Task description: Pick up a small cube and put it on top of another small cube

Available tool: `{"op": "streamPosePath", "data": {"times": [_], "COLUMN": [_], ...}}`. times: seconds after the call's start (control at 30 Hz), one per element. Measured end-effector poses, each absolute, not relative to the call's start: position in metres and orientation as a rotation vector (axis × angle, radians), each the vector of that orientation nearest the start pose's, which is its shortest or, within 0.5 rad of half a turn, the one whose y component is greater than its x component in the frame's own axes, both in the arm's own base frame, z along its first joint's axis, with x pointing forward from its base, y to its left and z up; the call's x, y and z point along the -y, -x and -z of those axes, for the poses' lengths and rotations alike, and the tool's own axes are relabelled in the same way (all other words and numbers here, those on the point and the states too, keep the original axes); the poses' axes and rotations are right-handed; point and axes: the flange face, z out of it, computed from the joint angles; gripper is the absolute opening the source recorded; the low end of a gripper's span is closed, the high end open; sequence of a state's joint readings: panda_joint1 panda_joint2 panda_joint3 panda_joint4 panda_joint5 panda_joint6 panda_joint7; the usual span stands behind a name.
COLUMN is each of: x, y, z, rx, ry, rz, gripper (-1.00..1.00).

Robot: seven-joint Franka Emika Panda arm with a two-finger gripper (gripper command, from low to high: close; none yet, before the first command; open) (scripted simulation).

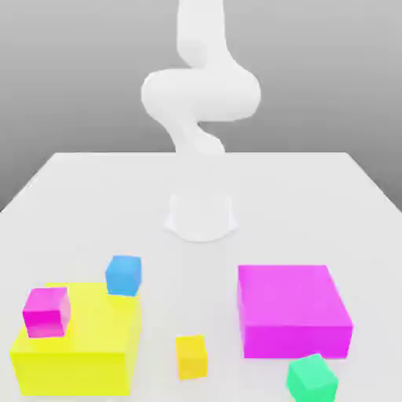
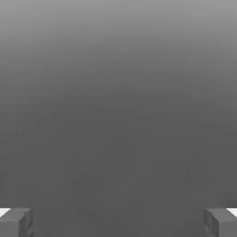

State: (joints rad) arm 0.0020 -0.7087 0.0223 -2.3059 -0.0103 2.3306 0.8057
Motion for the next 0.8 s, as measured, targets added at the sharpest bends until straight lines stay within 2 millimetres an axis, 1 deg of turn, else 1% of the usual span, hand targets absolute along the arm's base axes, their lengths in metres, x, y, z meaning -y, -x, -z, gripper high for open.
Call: {"op": "streamPosePath", "data": {"times": [0.1,0.2,0.3,0.4,0.5,0.6,0.67,0.8], "x": [-0.028,-0.043,-0.059,-0.076,-0.092,-0.111,-0.124,-0.142], "y": [-0.417,-0.448,-0.473,-0.491,-0.503,-0.508,-0.508,-0.500], "z": [-0.634,-0.587,-0.538,-0.485,-0.432,-0.377,-0.340,-0.267], "rx": [-1.014,-0.996,-0.971,-0.941,-0.905,-0.858,-0.822,-0.771], "ry": [2.591,2.670,2.744,2.813,2.876,2.934,2.968,3.021], "rz": [0.881,0.794,0.702,0.605,0.503,0.395,0.320,0.165], "gripper": [0.00,0.00,0.00,0.00,0.00,0.00,0.00,0.00]}}
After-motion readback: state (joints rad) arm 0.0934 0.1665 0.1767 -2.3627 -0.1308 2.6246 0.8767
